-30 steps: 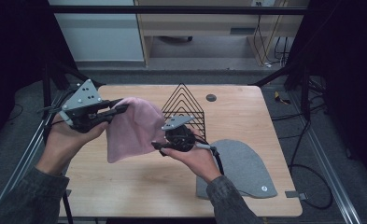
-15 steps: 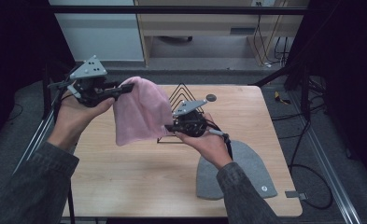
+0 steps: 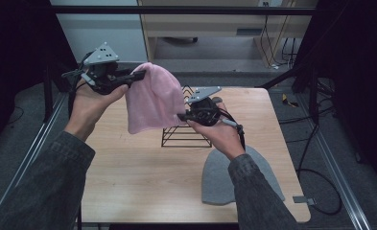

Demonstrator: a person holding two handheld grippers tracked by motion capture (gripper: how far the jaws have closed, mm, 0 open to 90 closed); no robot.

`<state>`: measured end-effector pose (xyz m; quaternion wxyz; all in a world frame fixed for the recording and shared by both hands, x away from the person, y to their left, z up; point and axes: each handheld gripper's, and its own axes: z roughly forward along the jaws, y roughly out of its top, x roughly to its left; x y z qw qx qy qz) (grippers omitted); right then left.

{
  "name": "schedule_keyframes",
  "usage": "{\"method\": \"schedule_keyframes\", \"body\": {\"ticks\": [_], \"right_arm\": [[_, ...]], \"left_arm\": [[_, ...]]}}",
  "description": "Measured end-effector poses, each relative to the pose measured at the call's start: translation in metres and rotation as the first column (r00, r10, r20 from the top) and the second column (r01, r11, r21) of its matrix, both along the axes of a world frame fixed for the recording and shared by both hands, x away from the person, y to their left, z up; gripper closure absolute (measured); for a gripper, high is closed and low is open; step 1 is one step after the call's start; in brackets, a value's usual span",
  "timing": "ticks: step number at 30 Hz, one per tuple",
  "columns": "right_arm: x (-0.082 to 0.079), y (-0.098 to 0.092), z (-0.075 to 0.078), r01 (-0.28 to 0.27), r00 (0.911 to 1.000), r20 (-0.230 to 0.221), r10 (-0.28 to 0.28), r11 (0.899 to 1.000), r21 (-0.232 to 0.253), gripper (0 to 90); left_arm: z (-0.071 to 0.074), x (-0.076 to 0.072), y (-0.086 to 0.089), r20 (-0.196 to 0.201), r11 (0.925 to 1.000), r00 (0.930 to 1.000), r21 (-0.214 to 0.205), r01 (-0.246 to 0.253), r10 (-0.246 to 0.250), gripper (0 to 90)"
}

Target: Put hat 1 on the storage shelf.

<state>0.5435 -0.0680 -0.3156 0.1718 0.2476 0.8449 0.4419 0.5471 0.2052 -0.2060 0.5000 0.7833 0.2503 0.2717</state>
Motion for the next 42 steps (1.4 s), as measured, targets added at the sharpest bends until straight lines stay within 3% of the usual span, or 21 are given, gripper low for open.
{"method": "schedule_keyframes", "body": {"ticks": [11,15,20,31,42], "right_arm": [[0.028,-0.011,0.008,0.04,0.9992,-0.001,-0.04,0.999,0.021,80.7],[0.036,-0.015,0.008,0.059,0.9982,0.008,-0.059,0.998,0.028,80.6],[0.044,-0.026,0.008,0.088,0.996,0.012,-0.088,0.996,0.034,80.5],[0.045,-0.04,0.003,0.107,0.9943,0.006,-0.107,0.994,0.036,80.6],[0.041,-0.054,-0.014,0.129,0.9916,-0.008,-0.129,0.991,0.029,80.4]], "left_arm": [[0.008,0.029,-0.015,0.023,0.9998,0.9997,-0.02,-0.006,0.007,79.4],[0.004,0.039,-0.018,0.018,0.998,0.9998,-0.063,-0.002,0.003,79.4],[0.001,0.048,-0.025,0.014,0.9972,0.9999,-0.074,-0.004,0.005,79.3],[-0.006,0.055,-0.039,0.007,0.9975,1.0,-0.071,0.005,-0.005,79.3],[-0.021,0.057,-0.053,-0.003,0.9989,0.9999,-0.045,0.015,-0.015,79.1]]}}
